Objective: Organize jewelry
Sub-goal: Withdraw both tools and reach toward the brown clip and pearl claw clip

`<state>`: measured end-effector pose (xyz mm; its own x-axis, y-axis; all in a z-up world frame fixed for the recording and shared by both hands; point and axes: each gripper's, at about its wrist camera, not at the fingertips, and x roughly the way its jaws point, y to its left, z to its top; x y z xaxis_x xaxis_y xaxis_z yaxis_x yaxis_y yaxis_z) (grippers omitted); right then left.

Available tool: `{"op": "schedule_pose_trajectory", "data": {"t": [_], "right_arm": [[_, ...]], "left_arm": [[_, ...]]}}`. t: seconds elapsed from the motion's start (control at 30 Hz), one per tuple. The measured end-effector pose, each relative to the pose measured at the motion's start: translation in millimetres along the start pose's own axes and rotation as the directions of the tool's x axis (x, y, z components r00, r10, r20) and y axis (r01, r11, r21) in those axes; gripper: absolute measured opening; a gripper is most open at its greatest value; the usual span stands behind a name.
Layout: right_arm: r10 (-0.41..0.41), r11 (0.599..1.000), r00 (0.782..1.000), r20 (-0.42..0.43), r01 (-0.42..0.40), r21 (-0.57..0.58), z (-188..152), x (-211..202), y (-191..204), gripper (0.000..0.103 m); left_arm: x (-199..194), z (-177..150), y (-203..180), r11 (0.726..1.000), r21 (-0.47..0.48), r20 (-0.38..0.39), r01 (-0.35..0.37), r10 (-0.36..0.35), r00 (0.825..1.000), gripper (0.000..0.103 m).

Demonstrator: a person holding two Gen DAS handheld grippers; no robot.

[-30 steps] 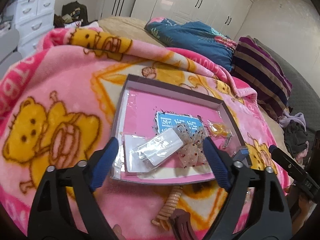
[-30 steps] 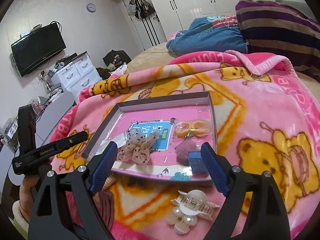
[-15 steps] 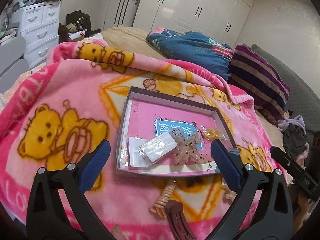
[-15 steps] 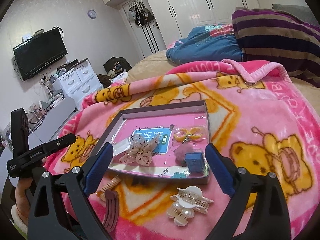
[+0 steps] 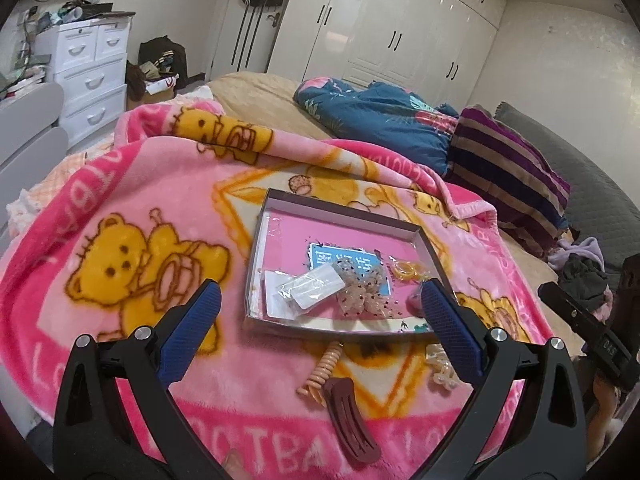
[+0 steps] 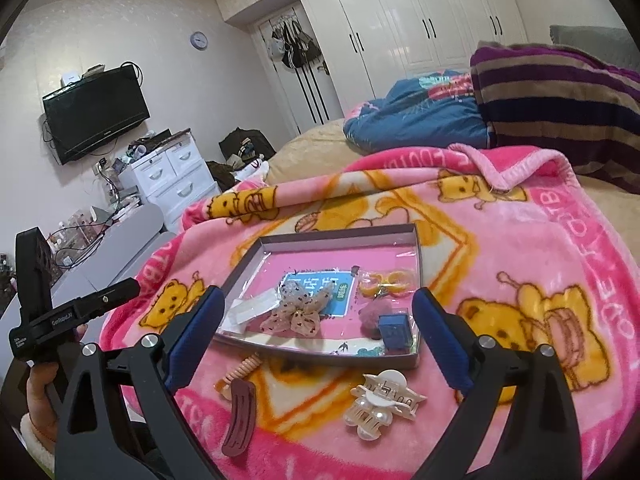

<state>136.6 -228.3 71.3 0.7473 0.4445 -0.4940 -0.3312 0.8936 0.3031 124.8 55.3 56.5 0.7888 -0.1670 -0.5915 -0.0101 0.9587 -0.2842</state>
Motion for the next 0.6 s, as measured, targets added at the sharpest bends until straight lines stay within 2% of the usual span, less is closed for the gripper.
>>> {"op": "schedule_pose_trajectory", "data": {"t": [0.6], "right_arm": [[0.026, 0.998, 0.998, 0.06, -0.023, -0.056, 8.0, -46.0, 17.5, 0.098]], "left_arm": [[-43.7, -8.4, -25.2, 0.999, 0.041, 0.029, -0.002, 0.001, 1.0, 0.094]]}}
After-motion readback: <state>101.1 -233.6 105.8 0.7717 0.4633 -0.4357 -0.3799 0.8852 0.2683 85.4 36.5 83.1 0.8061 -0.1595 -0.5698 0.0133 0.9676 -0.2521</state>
